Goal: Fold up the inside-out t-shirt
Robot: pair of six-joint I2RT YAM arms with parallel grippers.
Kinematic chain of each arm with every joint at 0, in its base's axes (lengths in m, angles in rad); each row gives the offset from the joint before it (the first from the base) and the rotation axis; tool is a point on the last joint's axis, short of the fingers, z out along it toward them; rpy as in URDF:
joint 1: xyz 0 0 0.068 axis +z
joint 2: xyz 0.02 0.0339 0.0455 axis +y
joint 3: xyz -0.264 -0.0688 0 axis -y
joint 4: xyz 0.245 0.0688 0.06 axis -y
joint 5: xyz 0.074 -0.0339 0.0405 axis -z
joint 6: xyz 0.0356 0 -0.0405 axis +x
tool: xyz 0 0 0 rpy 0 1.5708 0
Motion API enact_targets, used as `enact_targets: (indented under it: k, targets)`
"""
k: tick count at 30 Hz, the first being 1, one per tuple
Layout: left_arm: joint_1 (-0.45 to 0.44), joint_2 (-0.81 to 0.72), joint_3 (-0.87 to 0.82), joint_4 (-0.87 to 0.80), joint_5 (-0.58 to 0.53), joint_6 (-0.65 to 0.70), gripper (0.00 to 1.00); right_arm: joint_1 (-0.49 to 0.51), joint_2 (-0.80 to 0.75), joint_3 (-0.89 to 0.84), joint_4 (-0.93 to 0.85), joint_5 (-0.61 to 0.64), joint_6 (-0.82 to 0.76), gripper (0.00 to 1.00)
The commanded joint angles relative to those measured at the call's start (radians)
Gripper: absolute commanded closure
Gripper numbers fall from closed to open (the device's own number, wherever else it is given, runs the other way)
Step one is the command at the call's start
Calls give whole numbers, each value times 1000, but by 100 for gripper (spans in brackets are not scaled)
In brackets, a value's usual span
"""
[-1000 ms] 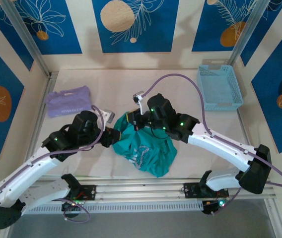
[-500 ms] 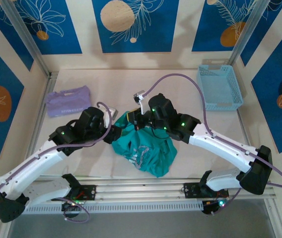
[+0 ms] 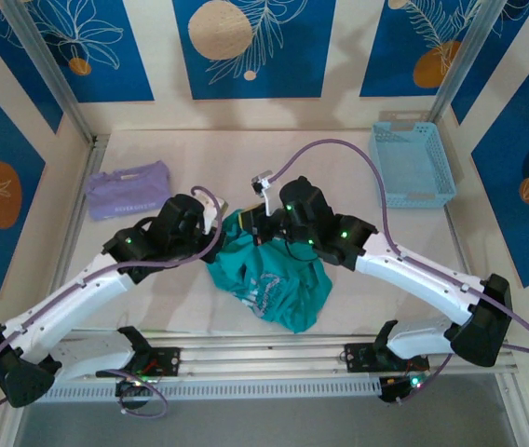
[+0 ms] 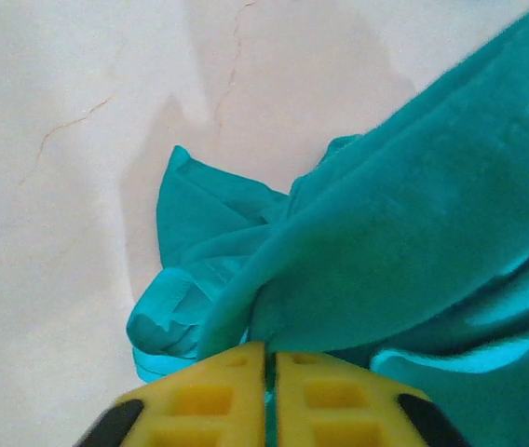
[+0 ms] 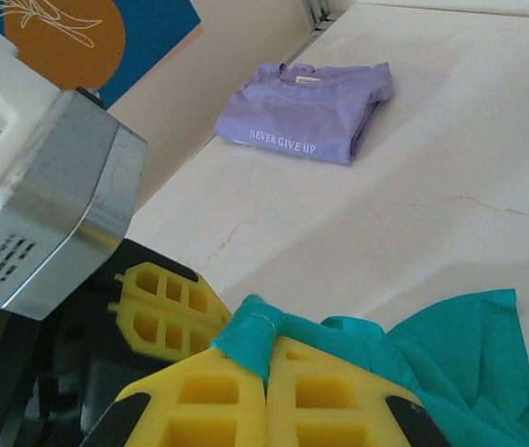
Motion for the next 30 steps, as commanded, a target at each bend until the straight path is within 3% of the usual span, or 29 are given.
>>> enact_targets:
  k: [1,4,8,12,19,25,30]
  targets:
    - [-5,-9,34,14,-43,26,100,-9,-36,-11,20,13,-20,100]
    - [0,-41,32,25,2,24,100,-21,-47,-15,11,45,-39,100]
    - [24,-94,25,66,169,-26,100,-27,-51,-18,12,101,-75,100]
    - [65,-129,22,140,353,-130,100,-5,-42,-34,63,139,-125,100]
    - [145,-171,23,258,572,-326,100,12,-33,-61,116,197,-174,100]
    - [197,-194,49,129,514,-266,100,-22,-64,-35,66,121,-180,100]
    - [222,-226,40,49,348,-198,100,-98,-81,11,-27,-57,-122,100]
